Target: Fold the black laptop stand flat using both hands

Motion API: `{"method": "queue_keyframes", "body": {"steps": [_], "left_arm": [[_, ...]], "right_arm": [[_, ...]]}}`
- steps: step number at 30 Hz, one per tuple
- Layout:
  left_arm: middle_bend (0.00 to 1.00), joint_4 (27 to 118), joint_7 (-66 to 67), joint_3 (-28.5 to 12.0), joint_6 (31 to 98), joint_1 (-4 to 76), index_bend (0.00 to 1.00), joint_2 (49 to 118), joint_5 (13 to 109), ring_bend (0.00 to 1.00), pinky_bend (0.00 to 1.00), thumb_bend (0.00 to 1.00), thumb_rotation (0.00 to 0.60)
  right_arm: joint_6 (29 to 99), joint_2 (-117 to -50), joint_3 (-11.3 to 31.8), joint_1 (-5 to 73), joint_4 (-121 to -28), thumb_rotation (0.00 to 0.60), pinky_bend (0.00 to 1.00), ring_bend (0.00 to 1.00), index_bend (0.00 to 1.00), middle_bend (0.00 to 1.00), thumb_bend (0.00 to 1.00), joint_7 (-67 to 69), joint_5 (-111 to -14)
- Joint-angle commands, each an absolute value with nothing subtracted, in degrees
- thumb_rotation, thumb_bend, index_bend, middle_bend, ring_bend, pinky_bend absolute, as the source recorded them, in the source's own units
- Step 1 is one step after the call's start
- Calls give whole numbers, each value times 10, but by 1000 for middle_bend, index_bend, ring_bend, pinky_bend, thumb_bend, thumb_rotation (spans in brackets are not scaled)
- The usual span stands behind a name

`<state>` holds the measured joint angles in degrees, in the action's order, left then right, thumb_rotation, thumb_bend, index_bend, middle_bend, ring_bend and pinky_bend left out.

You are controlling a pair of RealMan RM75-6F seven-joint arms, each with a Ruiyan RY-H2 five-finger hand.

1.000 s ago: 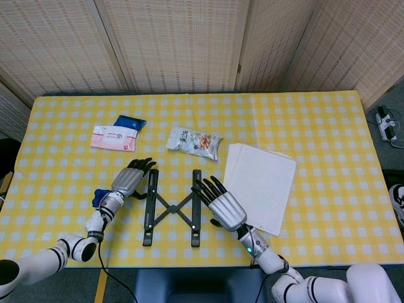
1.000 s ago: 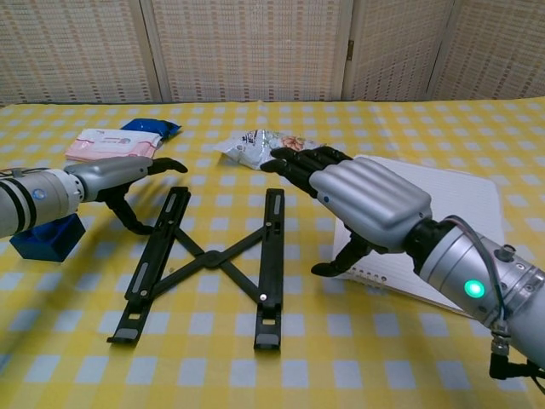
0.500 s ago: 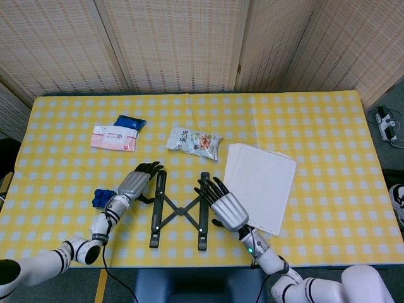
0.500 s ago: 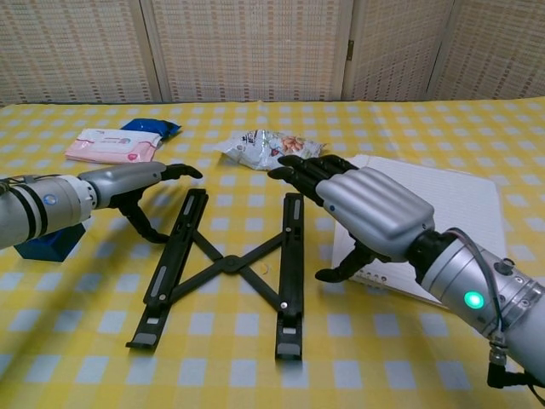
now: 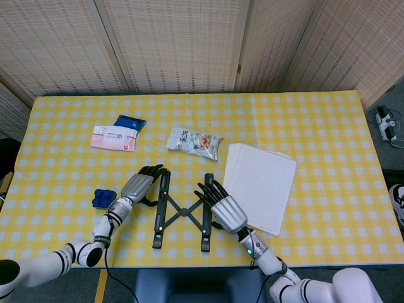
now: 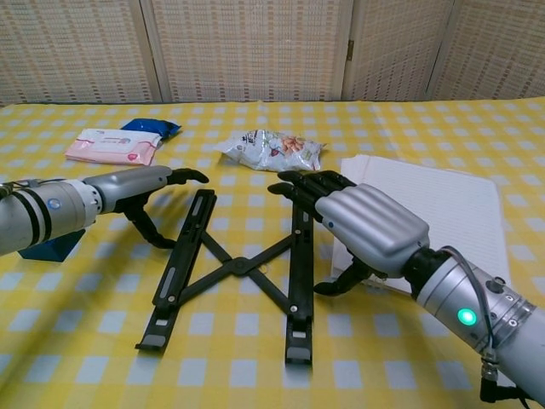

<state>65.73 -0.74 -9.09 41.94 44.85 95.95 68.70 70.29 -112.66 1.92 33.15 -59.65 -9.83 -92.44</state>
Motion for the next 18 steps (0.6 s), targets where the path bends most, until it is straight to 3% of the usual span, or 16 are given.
{"method": "queue_keyframes", "body": {"steps": [1,18], "left_arm": [[0,661,-5,-91,418,449,0,958,684,0,0,246,600],[0,667,-2,-89,414,449,0,959,671,0,0,246,600]], "right_arm": [[706,-1130,18,332,-590,600,0,0,0,0,132,-93,-929],[702,-1128,13,331,-578,600,0,0,0,0,133,-90,-933]]}}
